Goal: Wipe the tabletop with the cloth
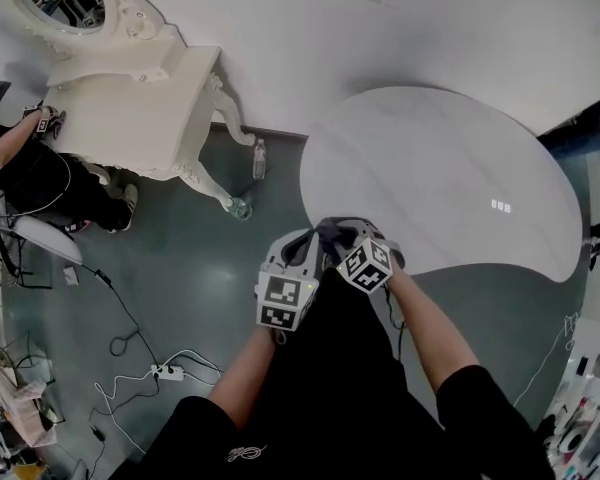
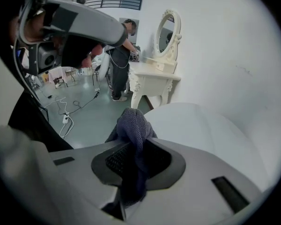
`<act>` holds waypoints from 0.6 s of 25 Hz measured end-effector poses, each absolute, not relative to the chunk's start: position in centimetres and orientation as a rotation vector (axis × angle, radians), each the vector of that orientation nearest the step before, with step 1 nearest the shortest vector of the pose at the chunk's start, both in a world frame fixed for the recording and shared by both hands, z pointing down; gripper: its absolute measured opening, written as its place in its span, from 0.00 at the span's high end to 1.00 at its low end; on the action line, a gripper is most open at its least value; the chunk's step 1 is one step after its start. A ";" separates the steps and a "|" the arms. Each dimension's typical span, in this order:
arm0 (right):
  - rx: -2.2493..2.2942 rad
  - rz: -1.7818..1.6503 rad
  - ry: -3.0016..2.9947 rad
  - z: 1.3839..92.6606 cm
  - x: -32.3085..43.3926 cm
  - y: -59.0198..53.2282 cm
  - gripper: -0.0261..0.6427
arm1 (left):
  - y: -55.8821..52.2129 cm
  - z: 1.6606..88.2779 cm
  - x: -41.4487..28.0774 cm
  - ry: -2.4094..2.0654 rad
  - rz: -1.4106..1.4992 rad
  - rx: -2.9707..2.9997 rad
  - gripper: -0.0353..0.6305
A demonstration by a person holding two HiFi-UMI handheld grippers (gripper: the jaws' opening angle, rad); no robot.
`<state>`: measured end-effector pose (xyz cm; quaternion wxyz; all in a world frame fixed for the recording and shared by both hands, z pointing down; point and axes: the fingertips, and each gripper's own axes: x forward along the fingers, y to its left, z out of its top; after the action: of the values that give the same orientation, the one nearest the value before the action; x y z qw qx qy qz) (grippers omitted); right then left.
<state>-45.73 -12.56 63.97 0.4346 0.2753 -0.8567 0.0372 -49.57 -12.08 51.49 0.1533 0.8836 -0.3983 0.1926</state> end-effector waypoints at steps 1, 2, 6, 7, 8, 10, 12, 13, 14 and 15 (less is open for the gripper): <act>0.689 0.100 -2.127 64.0 -45.3 -11.9 0.87 | -12.0 51.4 -49.1 -1.129 0.546 2.542 0.94; 0.693 0.111 -2.120 64.0 -44.8 -11.2 0.87 | -11.9 51.4 -48.6 -1.115 0.540 2.551 0.94; 0.717 0.180 -2.092 64.1 -42.1 -9.4 0.87 | -11.6 51.3 -46.1 -1.049 0.529 2.590 0.94; 0.724 0.205 -2.083 64.1 -41.2 -9.1 0.87 | -11.5 51.3 -45.4 -1.032 0.530 2.599 0.94; 0.732 0.235 -2.074 64.1 -40.2 -8.9 0.87 | -11.5 51.2 -44.7 -1.016 0.532 2.608 0.94; 0.739 0.308 -2.052 64.1 -37.9 -9.0 0.87 | -11.7 51.1 -43.5 -0.994 0.537 2.621 0.94; 0.745 0.368 -2.026 64.3 -35.3 -9.6 0.87 | -12.1 51.2 -42.5 -0.977 0.548 2.628 0.94; 0.754 0.378 -2.016 64.3 -34.0 -10.2 0.87 | -12.3 51.3 -42.0 -0.970 0.555 2.628 0.94; 0.762 0.374 -2.010 64.4 -33.0 -11.0 0.87 | -12.6 51.4 -41.5 -0.965 0.563 2.627 0.94; 0.763 0.364 -2.012 64.5 -32.2 -11.8 0.87 | -12.9 51.6 -41.0 -0.963 0.570 2.623 0.94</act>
<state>-32.21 -11.76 64.45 0.4617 0.3101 -0.8178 0.1479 -41.00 -12.93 51.61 0.1444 0.9102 -0.3340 0.1978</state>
